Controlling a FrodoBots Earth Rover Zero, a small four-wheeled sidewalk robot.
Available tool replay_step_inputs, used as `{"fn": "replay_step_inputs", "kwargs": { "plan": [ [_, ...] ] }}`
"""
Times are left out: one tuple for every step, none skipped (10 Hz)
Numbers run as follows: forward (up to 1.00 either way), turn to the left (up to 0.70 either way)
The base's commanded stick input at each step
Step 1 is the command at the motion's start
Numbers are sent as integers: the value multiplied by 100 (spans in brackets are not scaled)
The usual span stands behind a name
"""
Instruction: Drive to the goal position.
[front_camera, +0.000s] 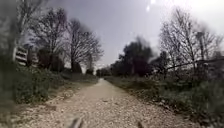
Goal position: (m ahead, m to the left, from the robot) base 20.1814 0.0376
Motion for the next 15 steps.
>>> {"fn": "replay_step_inputs", "kwargs": {
  "plan": [
    [85, 0],
    [85, 0],
    [85, 0],
    [85, 0],
    [85, 0],
    [85, 0],
    [85, 0],
    [85, 0],
    [85, 0],
    [85, 0],
    [85, 3],
    [85, 24],
    [85, 34],
    [85, 33],
    [85, 0]
  ]
}}
